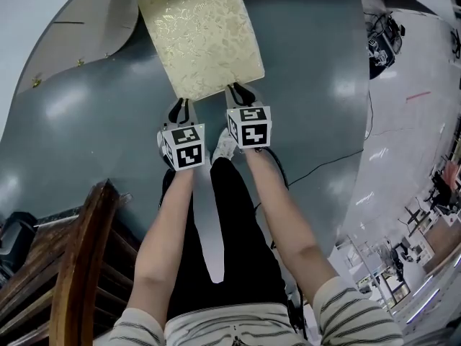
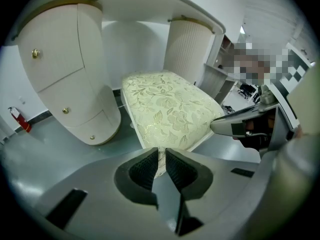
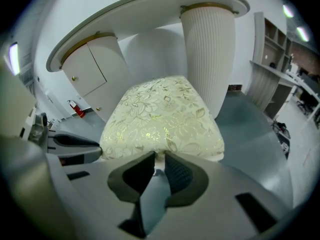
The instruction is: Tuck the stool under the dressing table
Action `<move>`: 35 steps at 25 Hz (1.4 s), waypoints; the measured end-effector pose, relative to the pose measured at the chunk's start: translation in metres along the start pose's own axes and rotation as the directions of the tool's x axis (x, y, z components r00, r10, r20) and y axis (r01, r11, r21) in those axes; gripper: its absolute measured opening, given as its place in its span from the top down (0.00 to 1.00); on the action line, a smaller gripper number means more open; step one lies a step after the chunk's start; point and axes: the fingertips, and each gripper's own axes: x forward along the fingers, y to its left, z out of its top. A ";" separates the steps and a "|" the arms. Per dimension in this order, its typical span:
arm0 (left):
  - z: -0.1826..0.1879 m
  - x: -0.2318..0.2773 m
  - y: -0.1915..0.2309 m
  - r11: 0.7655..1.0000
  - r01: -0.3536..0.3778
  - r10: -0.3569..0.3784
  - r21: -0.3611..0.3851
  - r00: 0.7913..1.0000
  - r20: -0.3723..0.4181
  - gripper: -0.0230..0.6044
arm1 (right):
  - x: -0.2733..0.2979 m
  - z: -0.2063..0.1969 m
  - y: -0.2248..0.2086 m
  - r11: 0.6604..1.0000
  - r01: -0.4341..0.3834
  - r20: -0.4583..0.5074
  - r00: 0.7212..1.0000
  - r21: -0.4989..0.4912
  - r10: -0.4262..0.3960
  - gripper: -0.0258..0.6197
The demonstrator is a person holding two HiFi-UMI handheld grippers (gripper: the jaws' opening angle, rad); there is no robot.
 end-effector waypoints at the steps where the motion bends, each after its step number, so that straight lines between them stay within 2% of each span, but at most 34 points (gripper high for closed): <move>1: 0.002 0.001 0.001 1.000 -0.004 0.004 0.005 1.000 0.000 0.89 | 0.001 0.002 0.000 1.000 -0.002 0.002 1.000 -0.002 0.002 0.85; 19: 0.049 0.018 0.029 0.999 -0.041 0.040 0.022 0.998 0.046 0.89 | 0.026 0.058 0.005 0.999 0.001 0.049 0.999 -0.032 0.001 0.86; 24: 0.056 0.022 0.034 0.999 -0.052 0.052 -0.005 0.997 0.050 0.89 | 0.031 0.067 0.006 0.999 0.005 0.060 0.998 -0.040 -0.003 0.87; 35: 0.070 0.032 0.042 0.998 -0.061 0.060 0.009 0.996 0.060 0.89 | 0.043 0.083 0.005 0.999 0.016 0.070 0.998 -0.050 -0.012 0.87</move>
